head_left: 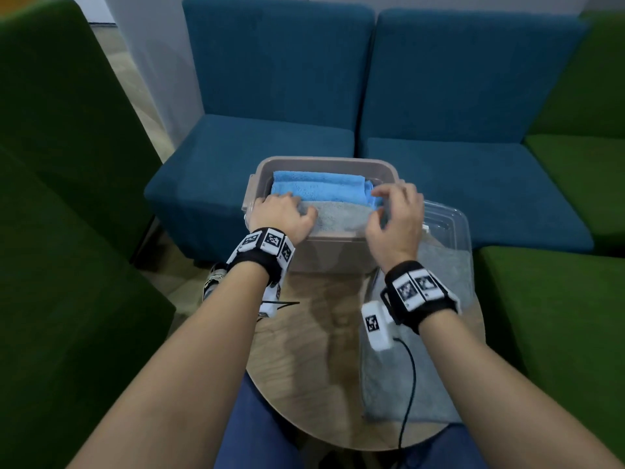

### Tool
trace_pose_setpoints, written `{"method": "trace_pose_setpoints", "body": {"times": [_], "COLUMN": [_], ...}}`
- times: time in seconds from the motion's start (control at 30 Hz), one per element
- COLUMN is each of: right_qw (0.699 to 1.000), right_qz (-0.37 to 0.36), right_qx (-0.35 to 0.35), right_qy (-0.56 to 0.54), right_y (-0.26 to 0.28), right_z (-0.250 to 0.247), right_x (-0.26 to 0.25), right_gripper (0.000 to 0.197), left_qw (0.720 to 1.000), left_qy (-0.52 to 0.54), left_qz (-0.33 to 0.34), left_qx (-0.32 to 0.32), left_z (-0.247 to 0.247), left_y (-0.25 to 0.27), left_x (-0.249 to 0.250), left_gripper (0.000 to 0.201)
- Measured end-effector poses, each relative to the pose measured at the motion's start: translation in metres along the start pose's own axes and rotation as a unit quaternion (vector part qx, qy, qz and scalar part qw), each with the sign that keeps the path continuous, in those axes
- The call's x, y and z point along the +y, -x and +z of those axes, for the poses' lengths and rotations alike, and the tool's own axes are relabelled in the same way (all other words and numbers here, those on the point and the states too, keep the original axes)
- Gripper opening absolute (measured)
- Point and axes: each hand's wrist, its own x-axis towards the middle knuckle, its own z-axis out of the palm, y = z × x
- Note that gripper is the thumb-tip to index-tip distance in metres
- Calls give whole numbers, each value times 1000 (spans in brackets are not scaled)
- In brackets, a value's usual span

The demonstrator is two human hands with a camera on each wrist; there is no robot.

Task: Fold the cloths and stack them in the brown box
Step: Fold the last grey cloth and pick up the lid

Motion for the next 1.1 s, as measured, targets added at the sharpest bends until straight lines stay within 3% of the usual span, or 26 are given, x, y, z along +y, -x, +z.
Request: {"method": "trace_pose_setpoints", "body": {"times": [0.1,0.17,0.2,0.27,0.3,0.37,0.47,0.53,0.63,0.77,0.87,1.0,1.1], "right_qw": [999,994,989,975,963,925,867,851,842,841,842,872,911], "right_qz": [46,91,105,94,74,33,-25,-42,-52,-59,-35,-4,19], "right_qx": [12,-61,-105,-198,-251,-361,-454,-463,-458,-456,-442,-369,-272], "right_qy": [-21,-17,-2,44,68,112,204,244,279,285,308,323,309], "right_y": [43,68,78,95,100,104,104,101,93,83,74,58,44], "right_z": [-20,-26,-27,-30,-31,-32,-32,-31,-32,-41,-59,-85,-96], "right_x": [13,31,43,63,69,72,69,65,59,59,64,69,61], "right_gripper": [22,21,21,31,39,55,56,47,28,24,20,21,18], "left_qw": [1000,996,989,964,960,976,987,963,940,941,918,921,931], "left_qy": [18,52,68,87,96,115,127,187,234,263,371,386,352], "left_qz": [-5,-3,7,34,48,75,78,47,18,-21,-11,48,93], "left_qx": [10,68,134,248,257,168,-62,-188,-247,-210,-140,-36,-12], "left_z": [-1,1,3,12,18,36,83,106,119,122,105,55,19], "left_y": [1,9,18,48,66,98,124,130,139,147,148,137,125], "left_x": [2,6,10,23,30,43,52,60,80,93,89,70,45], "left_gripper": [45,42,37,20,15,13,19,28,33,12,18,22,13]}}
